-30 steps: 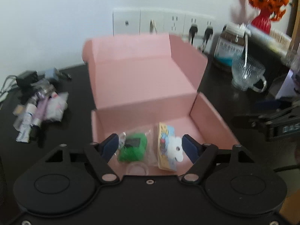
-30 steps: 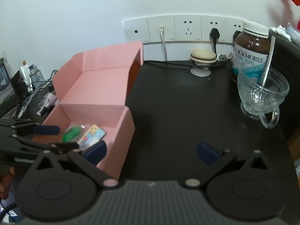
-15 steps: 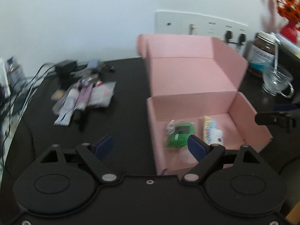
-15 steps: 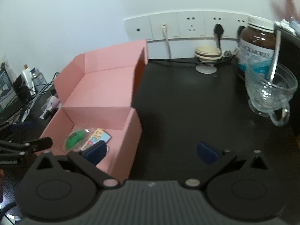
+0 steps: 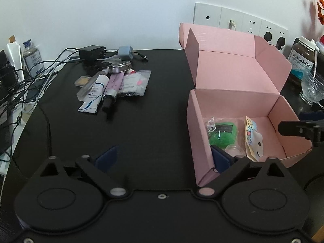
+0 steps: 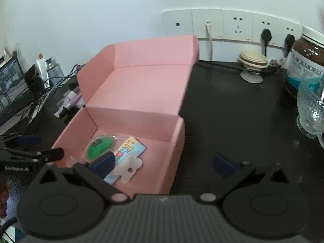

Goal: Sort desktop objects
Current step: 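Withdraw the open left tool up from the pink box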

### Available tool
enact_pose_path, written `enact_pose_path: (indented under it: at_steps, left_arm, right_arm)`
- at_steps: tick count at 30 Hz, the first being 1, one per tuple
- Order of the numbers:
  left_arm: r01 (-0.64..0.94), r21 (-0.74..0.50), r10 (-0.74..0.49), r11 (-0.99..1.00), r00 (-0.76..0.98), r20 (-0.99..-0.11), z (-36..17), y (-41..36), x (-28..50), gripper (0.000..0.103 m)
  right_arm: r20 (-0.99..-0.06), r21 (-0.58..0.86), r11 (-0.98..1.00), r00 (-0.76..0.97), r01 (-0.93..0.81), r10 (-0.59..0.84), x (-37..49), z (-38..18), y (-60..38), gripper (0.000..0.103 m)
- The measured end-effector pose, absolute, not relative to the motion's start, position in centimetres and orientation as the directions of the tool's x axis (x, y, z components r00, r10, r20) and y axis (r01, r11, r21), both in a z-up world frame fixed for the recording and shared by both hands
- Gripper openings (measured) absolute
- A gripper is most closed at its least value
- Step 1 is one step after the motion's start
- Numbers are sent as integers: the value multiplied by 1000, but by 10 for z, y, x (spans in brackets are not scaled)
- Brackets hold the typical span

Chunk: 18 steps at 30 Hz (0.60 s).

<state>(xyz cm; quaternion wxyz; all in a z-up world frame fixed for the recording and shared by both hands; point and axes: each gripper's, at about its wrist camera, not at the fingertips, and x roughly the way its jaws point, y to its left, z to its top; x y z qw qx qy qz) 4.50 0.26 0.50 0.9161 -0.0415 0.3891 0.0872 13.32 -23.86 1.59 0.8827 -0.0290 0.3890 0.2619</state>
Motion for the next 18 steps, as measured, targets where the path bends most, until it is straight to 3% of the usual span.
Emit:
enact_pose_path:
  at_steps: [18]
  left_arm:
    - [-201, -6, 137, 980, 690, -711, 5, 17, 15, 103]
  right_arm:
    - [-737, 124, 830, 510, -543, 444, 126, 8, -197, 102]
